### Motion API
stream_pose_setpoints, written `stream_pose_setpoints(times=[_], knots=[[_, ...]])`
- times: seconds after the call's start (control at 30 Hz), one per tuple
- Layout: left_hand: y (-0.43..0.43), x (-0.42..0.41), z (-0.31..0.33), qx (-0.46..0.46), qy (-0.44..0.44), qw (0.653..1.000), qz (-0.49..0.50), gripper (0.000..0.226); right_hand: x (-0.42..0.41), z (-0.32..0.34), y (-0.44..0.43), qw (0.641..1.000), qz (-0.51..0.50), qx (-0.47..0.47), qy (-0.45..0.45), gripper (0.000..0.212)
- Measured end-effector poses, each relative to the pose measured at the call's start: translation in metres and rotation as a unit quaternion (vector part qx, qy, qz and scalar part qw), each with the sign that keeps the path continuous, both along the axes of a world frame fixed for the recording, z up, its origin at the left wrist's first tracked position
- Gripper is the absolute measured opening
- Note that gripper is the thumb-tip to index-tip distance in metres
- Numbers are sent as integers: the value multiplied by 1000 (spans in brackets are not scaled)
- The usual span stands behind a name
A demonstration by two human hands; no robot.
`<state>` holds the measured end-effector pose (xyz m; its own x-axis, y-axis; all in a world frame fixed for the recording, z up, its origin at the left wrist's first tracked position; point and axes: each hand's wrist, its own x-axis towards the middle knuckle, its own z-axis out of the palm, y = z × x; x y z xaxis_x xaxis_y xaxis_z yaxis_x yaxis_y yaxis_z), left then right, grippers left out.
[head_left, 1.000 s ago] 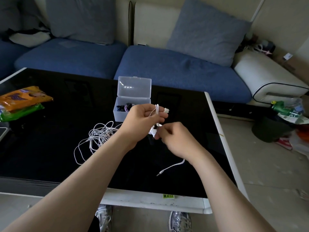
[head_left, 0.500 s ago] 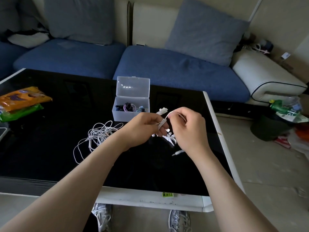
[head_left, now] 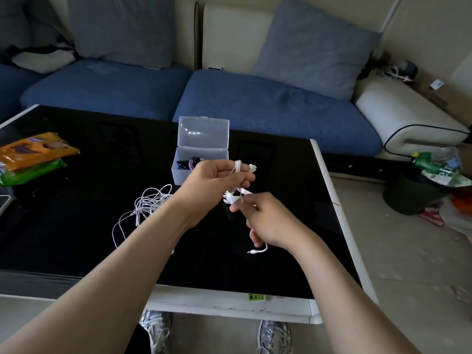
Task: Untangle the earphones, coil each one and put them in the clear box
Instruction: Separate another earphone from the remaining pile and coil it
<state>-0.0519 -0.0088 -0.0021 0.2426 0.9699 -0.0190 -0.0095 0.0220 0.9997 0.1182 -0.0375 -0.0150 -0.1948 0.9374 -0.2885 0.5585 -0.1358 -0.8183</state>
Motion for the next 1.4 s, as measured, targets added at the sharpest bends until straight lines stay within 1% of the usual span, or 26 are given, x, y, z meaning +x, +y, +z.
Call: stream_pose_setpoints(times=[0.1, 0.17, 0.23, 0.27, 0.33, 0.4, 0.53, 0.63, 0.73, 0.8, 0.87, 0.9, 0.97, 1.03, 1.07, 1.13, 1.2, 1.27, 1.33, 1.4], knots=[[3, -4, -8, 51, 93, 994, 12, 30, -5, 5, -8, 997, 62, 6, -41, 27], [4, -5, -12, 94, 189, 977, 8, 36, -10, 10, -11, 993, 91, 42, -59, 26], [4, -5, -14, 127, 276, 952, -25, 34, -11, 13, -9, 985, 74, 126, -90, 27], [4, -5, -14, 134, 303, 943, -43, 32, -10, 14, -8, 981, 50, 164, -93, 27], [5, -6, -13, 132, 321, 936, -54, 34, -5, 14, -5, 976, -7, 210, -62, 26], [5, -6, -11, 113, 304, 944, -55, 37, 0, 13, -3, 966, -59, 250, -29, 26], [0, -2, -1, 77, 200, 973, -80, 31, 6, 13, -1, 933, -123, 336, -16, 27], [-1, -2, 5, 50, 158, 981, -96, 26, 8, 11, 1, 915, -137, 379, -19, 21], [-3, -2, 9, 26, 141, 983, -116, 29, 12, 11, 5, 901, -180, 393, 5, 14], [-3, -2, 11, 3, 97, 988, -120, 30, 16, 11, 8, 915, -189, 356, 32, 11], [-3, -2, 12, -27, 31, 992, -118, 30, 18, 8, 12, 943, -176, 277, 55, 14], [-2, -2, 13, -41, 6, 992, -116, 31, 18, 5, 14, 958, -164, 231, 56, 19], [-1, -1, 13, -54, -17, 993, -101, 32, 17, -1, 17, 981, -126, 144, 34, 27], [-1, 1, 11, -62, -41, 995, -68, 31, 12, -2, 15, 993, -87, 82, 20, 32], [0, 2, 9, -60, -39, 996, -52, 30, 9, -2, 14, 995, -71, 66, 13, 31], [2, 2, 5, -37, -16, 999, -29, 26, 3, -1, 11, 997, -43, 64, -7, 27], [7, 0, -4, -9, 25, 1000, -11, 25, -3, 1, 9, 994, -10, 96, -53, 25], [10, -4, -11, 35, 118, 992, -1, 30, -7, 2, 6, 985, 22, 145, -91, 26], [11, -6, -14, 87, 241, 967, -16, 37, -7, 2, 5, 968, 40, 218, -113, 22], [11, -7, -17, 109, 329, 937, -36, 37, -5, 0, 6, 947, 20, 298, -120, 15]])
